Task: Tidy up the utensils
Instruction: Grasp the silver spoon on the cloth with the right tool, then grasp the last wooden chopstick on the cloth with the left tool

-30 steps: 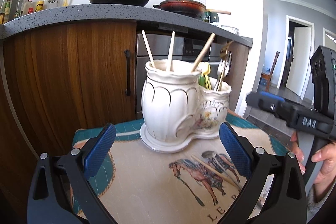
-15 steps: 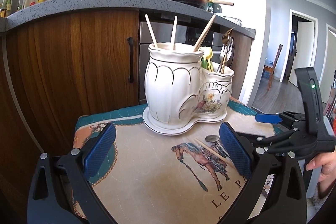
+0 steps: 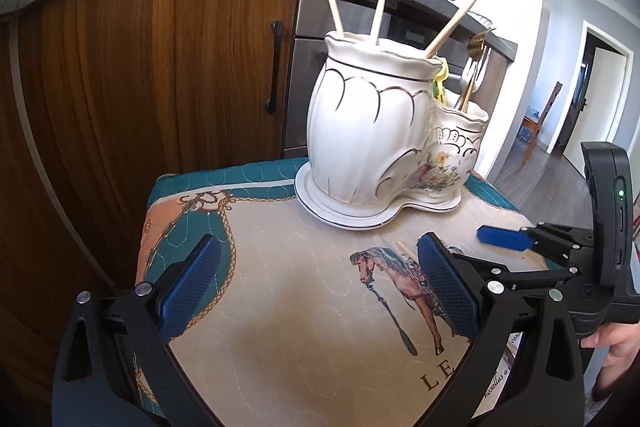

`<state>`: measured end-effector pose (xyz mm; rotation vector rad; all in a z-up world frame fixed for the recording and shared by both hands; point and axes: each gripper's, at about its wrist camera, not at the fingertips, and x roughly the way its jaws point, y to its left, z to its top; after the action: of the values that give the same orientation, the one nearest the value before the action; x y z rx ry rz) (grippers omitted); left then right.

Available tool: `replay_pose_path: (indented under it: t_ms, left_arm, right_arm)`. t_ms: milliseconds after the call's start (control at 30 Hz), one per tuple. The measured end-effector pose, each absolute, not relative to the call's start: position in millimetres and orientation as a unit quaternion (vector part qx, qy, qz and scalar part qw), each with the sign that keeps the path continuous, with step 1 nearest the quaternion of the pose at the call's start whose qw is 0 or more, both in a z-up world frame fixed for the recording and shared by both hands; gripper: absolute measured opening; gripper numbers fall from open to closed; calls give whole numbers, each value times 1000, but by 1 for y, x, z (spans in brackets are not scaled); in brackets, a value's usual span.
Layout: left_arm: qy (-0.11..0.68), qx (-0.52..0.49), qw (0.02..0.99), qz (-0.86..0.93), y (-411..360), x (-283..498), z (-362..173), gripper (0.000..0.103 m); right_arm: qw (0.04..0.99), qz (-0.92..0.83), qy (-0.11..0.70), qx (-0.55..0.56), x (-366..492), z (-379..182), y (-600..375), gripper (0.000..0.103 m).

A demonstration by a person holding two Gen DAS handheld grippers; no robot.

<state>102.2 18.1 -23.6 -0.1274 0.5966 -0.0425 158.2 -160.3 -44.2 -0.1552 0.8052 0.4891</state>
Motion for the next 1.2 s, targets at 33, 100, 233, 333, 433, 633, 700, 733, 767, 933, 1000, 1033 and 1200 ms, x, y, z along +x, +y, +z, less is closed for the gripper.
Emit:
replay_pose_path:
  t_ms: [33, 100, 233, 333, 433, 633, 700, 733, 767, 933, 1000, 1033, 1200]
  left_arm:
    - [294, -63, 953, -21, 18, 102, -24, 97]
    - [293, -61, 954, -22, 18, 102, -24, 97]
    - [293, -54, 954, -24, 15, 102, -23, 97]
    - [294, -49, 954, -26, 13, 102, -22, 97]
    - [294, -46, 954, -26, 11, 101, -22, 97]
    - [299, -34, 953, -26, 1, 100, -23, 97]
    - [306, -26, 951, -28, -5, 101, -23, 97]
    - [311, -21, 950, -30, -9, 101, -23, 97]
    - [313, -16, 949, -33, -13, 101, -24, 97]
    - [339, -5, 939, -51, -37, 99, -27, 97]
    - [354, -19, 933, -63, -47, 102, -31, 97]
    - [362, -23, 929, -68, -52, 103, -33, 97]
    - [381, 16, 922, -69, -90, 107, -47, 97]
  right_arm:
    - [888, 237, 387, -77, 158, -45, -159, 48]
    - [886, 242, 386, -88, 155, -45, -154, 40]
    - [878, 247, 399, -96, 157, -50, -147, 32]
    - [869, 254, 416, -84, 163, -54, -146, 27]
    - [863, 271, 423, -57, 167, -54, -149, 15]
    - [859, 292, 420, -29, 167, -52, -156, 4]
    - [861, 296, 414, -18, 165, -46, -164, 4]
    - [862, 298, 409, -11, 164, -42, -169, 3]
    - [863, 301, 405, -6, 161, -39, -173, 3]
    - [871, 315, 377, 25, 153, -18, -200, 3]
    - [874, 316, 368, 33, 151, -12, -209, 3]
    - [874, 318, 365, 37, 150, -9, -214, 3]
    - [876, 320, 359, 35, 146, -4, -225, 3]
